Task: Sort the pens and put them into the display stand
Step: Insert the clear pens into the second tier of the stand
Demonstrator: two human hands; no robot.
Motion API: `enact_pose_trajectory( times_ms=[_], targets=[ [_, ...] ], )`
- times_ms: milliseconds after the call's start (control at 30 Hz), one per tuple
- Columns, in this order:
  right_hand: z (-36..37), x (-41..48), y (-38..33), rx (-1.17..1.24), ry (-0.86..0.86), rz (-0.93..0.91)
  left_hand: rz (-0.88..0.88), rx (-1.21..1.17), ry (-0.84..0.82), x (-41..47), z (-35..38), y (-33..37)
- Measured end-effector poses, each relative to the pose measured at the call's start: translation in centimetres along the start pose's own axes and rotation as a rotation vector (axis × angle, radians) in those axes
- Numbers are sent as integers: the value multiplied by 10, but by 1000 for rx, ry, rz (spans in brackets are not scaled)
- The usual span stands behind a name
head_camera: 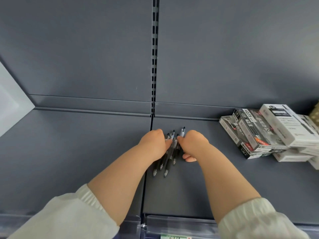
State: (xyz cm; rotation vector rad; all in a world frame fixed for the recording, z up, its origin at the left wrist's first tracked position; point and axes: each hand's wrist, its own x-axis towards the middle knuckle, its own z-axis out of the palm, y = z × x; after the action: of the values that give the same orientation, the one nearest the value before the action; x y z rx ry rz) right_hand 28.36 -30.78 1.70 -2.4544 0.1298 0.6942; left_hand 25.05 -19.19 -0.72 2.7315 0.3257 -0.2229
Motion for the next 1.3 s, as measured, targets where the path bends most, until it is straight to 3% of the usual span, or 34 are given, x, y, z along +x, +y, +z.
enact_pose_trajectory(
  times_ms=[133,267,467,633,767,900,1067,1167,1300],
  targets=[
    [-5,2,5,117,-17,-32,-23,1,-27,-1,2,1],
    [-3,2,8,65,6,-64,-44,33,-36,-3,1,6],
    [-3,-2,9,45,25,-93,-51,32,-180,1,-13,8],
    [-3,-5,7,46,38,-99,-29,58,-179,0,-17,11],
    [-4,-8,11,53,44,-104,26,-66,-160,-4,-22,0],
    [-7,-13,16,79,58,-154,3,-337,-44,-15,-20,-14],
    [-13,-32,14,221,189,-339,-11,-710,251,-41,-36,-21],
    [-10,-49,2,365,298,-438,61,-874,384,-61,-52,-25],
    [7,-80,-19,404,290,-554,204,-927,451,-85,-72,-36]
  ],
)
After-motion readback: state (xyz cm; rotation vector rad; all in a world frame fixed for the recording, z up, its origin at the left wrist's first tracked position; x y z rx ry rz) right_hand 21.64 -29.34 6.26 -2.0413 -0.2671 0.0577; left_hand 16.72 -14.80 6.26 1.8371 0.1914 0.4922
